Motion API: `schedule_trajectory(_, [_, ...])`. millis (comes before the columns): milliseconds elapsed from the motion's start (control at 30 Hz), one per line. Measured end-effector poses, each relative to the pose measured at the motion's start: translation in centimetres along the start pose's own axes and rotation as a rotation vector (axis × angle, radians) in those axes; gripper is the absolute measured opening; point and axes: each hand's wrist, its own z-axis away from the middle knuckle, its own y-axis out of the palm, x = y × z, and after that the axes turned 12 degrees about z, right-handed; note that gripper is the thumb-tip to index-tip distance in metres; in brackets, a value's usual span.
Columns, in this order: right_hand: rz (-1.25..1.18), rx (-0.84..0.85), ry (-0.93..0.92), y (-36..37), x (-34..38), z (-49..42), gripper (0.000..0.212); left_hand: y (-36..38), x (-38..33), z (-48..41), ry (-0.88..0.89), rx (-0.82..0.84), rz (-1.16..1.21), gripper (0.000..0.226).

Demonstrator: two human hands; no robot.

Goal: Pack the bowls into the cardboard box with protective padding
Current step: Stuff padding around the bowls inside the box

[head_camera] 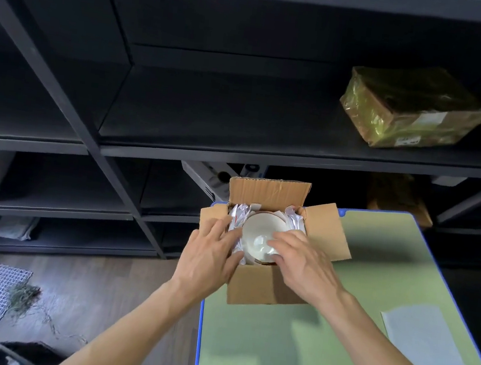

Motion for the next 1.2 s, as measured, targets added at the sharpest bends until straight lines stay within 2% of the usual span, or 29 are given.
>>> schedule_trajectory(100, [-0.034,0.2,-0.059,-0.1,1.3,-1.7,0.019,0.3,-0.3,-0.1,0.001,-0.028,0.031,0.03])
schedule_trajectory(167, [-0.008,0.27,-0.062,-0.2,1.8,-3.0,0.022,0.3,-0.4,0.0,-0.015,-0.038,0.081,0.033])
schedule_trajectory(333, [0.028,0.378,-0.053,-0.6,2.4,-4.8,0.024,0.1,-0.3,0.7,-0.053,0.05,0.171,0.076])
schedule_trajectory(400, [0.022,0.386,-0.063,-0.9,2.4,-4.5,0.025,0.2,-0.1,0.8,-0.07,0.073,0.161,0.09])
schedule_trajectory(500, [0.032,0.29,-0.064,-1.2,2.0,-4.1,0.025,0.3,-0.1,0.6,-0.088,0.077,0.151,0.1])
schedule_trajectory(567, [0.033,0.282,-0.038,-1.0,1.5,-4.2,0.036,0.3,0.0,0.4,-0.091,0.088,0.135,0.105])
schedule_trajectory(700, [0.004,0.377,-0.008,-1.0,1.1,-5.1,0.078,0.3,0.2,-0.2,-0.084,0.084,0.129,0.113])
schedule_trajectory(767, [0.007,0.384,-0.007,-1.1,1.0,-5.6,0.09,0.3,0.2,-0.4,-0.088,0.075,0.142,0.116])
schedule_trajectory(1000, [0.125,0.363,-0.023,-1.2,1.1,-6.4,0.074,0.0,0.0,-0.5,-0.079,0.045,0.184,0.11])
schedule_trajectory(1200, [0.124,0.356,-0.046,-1.2,1.3,-6.3,0.067,0.2,0.0,-0.3,-0.089,0.052,0.203,0.112])
